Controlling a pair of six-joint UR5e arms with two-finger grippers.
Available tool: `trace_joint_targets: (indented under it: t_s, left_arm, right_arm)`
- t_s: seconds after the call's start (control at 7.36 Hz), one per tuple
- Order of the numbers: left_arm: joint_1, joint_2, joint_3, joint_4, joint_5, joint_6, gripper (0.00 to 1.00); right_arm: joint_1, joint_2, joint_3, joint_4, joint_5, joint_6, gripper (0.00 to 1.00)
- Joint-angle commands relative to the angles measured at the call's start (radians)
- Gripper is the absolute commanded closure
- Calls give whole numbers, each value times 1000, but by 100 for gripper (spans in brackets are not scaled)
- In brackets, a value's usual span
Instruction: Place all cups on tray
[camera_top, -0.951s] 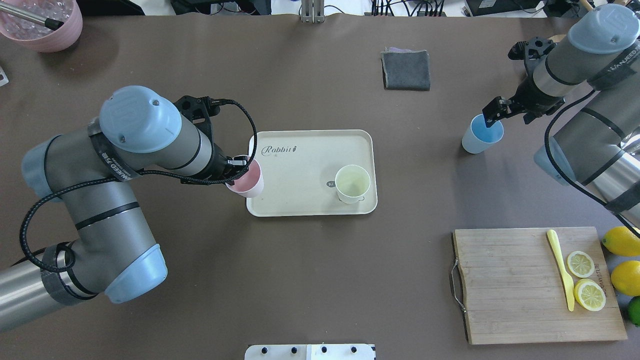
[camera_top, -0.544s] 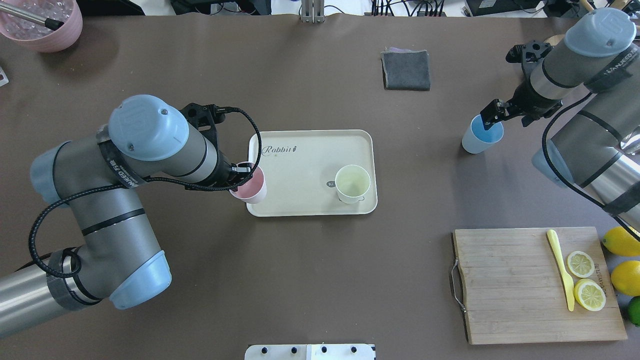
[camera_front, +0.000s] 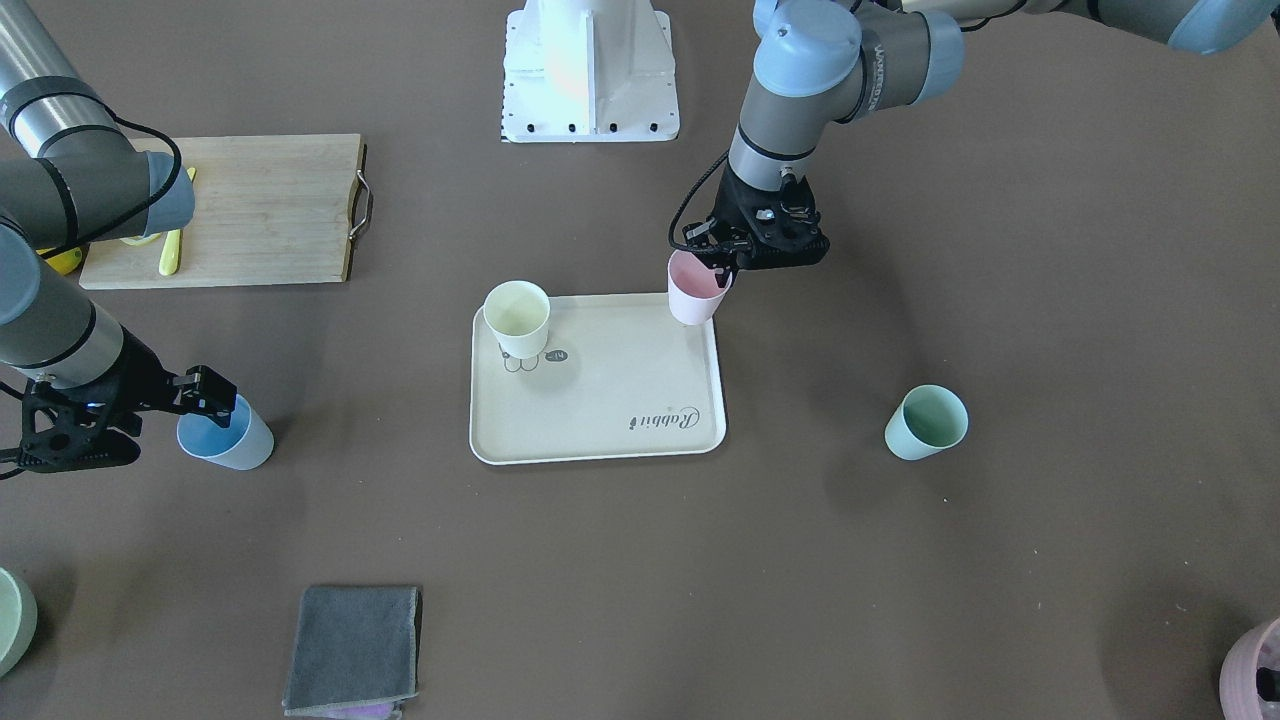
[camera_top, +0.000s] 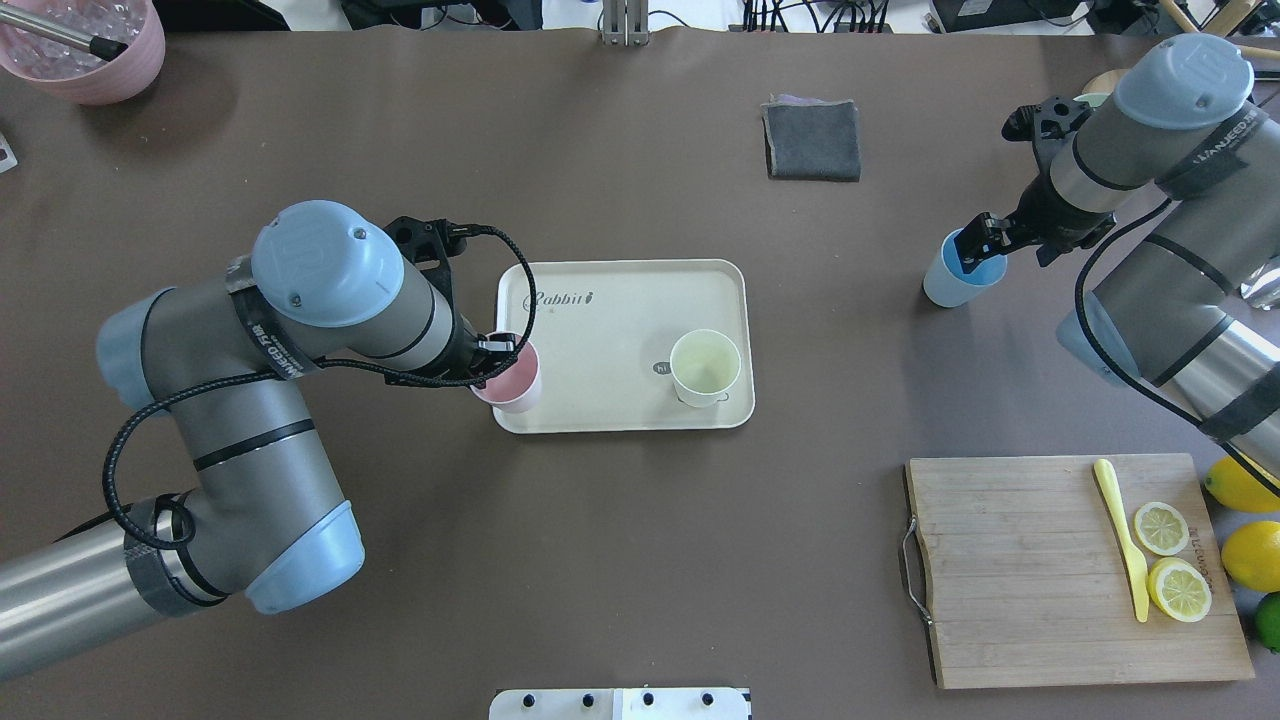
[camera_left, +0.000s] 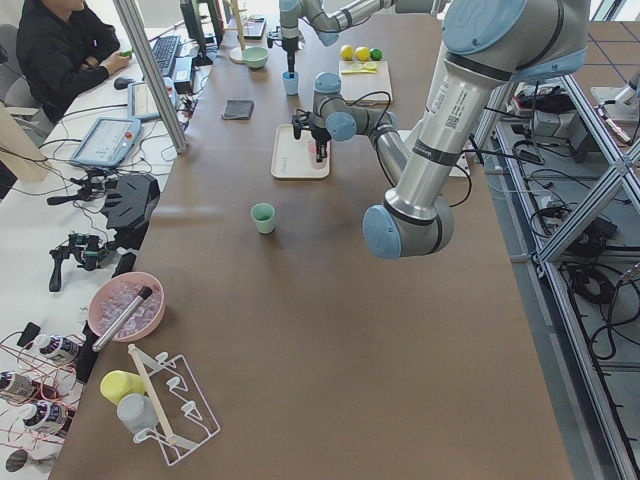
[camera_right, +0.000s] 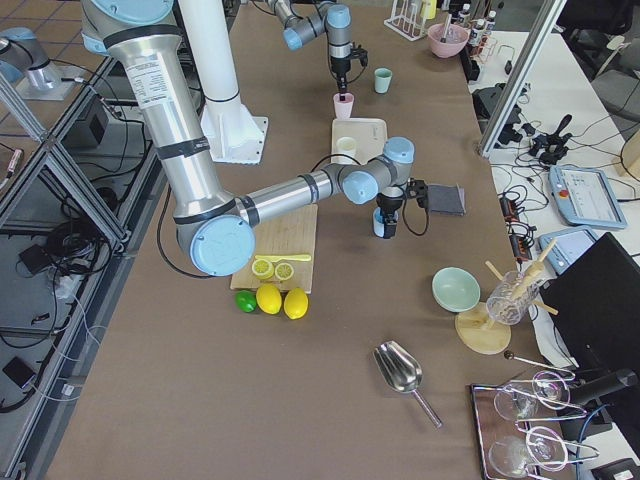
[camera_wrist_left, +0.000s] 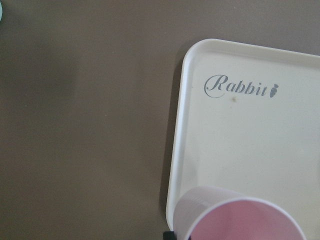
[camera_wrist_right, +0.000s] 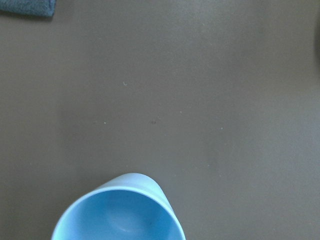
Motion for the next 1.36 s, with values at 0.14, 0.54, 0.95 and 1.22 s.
trace_joint_targets:
  t_s: [0.14,0.54,0.95,1.22]
  left_arm:
    - [4,-34,77,-56,2,0,100]
    - [6,-53,111,-65,2,0,100]
    - [6,-62,131,-67,2,3,100]
    - [4,-62,160,-118,3,4,39]
  right_arm:
    - [-9,7,-13,2,-6,0,0]
    - [-15,11,-35,9,-12,0,0]
    - [-19,7,-46,12,-18,0,0]
    - [-27,7,-50,17,-29,0,2]
